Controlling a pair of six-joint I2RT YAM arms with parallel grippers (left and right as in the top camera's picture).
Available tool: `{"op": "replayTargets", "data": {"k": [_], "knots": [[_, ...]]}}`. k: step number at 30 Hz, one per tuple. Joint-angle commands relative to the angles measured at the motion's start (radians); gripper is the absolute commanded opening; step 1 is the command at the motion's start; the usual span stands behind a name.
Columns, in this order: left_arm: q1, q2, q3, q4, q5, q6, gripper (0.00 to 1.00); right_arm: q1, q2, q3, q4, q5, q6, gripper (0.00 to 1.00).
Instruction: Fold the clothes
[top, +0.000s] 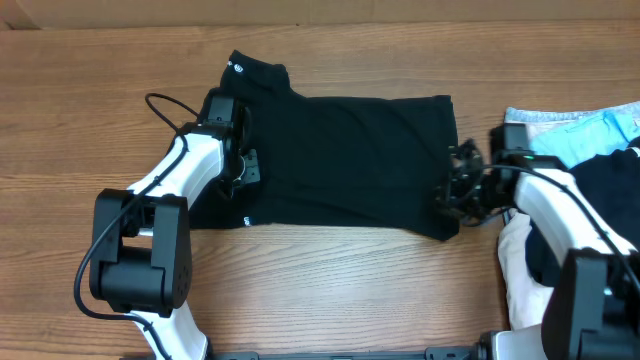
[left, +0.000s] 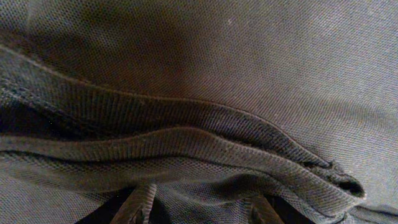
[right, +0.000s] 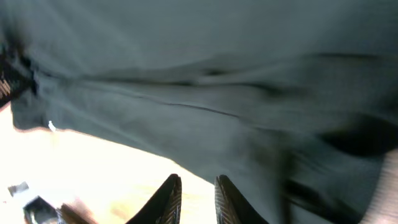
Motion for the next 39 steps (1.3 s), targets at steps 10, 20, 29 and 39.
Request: {"op": "replayTargets", "data": {"k": [10, 20, 29, 39], "knots": [[0.002, 0.006, 0.018, 0.002, -0.010, 0.001, 0.52, -0.037, 0.049, 0.007, -0.046, 0.246, 0.131, 0.04], [0.002, 0.006, 0.018, 0.005, -0.010, 0.001, 0.57, 0.102, 0.127, 0.007, 0.068, -0.185, -0.169, 0.04], [0.002, 0.006, 0.018, 0.004, -0.010, 0.001, 0.57, 0.161, 0.113, 0.010, 0.083, 0.121, -0.010, 0.04], [0.002, 0.006, 0.018, 0.009, -0.011, 0.001, 0.59, 0.094, 0.024, 0.010, 0.038, 0.127, -0.005, 0.15]]}}
